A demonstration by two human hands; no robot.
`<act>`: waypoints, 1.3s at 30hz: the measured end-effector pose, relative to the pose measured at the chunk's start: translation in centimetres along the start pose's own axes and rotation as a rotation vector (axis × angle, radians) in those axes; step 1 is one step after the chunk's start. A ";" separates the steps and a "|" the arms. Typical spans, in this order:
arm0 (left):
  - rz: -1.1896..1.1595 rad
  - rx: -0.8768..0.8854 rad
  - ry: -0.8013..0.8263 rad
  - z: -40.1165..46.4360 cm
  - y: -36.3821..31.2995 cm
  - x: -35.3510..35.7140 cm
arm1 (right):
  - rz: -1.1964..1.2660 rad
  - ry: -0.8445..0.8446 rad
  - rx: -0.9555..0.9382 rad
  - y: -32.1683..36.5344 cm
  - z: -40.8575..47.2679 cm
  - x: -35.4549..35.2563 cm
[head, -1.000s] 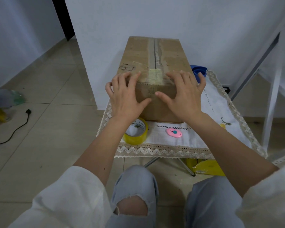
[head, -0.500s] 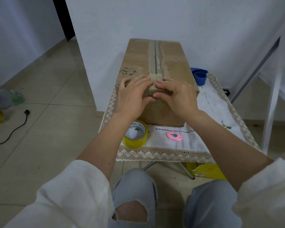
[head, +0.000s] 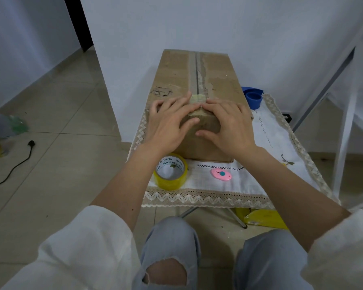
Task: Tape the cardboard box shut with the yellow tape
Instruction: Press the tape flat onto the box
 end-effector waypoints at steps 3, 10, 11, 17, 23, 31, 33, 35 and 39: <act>-0.030 -0.024 -0.014 0.2 0.0 0.0 | -0.030 -0.032 0.002 0.2 -0.1 0.1; -0.007 -0.026 -0.035 0.3 -0.3 0.1 | -0.037 0.064 -0.033 0.1 -0.4 0.6; 0.003 -0.028 -0.035 0.3 -0.4 0.1 | -0.065 0.076 -0.036 0.0 -0.6 0.7; 0.078 0.033 0.048 -0.4 -0.4 0.8 | -0.079 0.013 -0.027 0.3 -0.7 0.6; 0.071 0.001 0.046 -0.1 0.1 0.8 | 0.018 0.034 -0.006 0.0 -0.8 0.8; -0.106 -0.115 0.066 0.2 0.2 0.4 | 0.121 0.002 0.116 -1.0 0.0 -1.4; -0.145 -0.238 -0.028 0.1 0.9 -0.9 | 0.122 -0.071 0.371 -3.5 -0.4 -2.4; -0.209 -0.484 -0.190 -0.5 2.2 -2.9 | 0.263 -0.087 0.718 -6.3 -1.7 -2.6; -0.357 -0.911 -0.271 -2.9 4.5 -3.1 | 0.469 -0.015 0.999 -8.0 -3.3 -1.4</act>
Point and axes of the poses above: each hand's wrist, its own z-axis towards the middle knuckle, its own x-axis out of the palm, y = z × x, the point moved 10 cm from there along z, towards the middle knuckle, and after that the axes turned 15 degrees about -y, right-handed, at the moved point
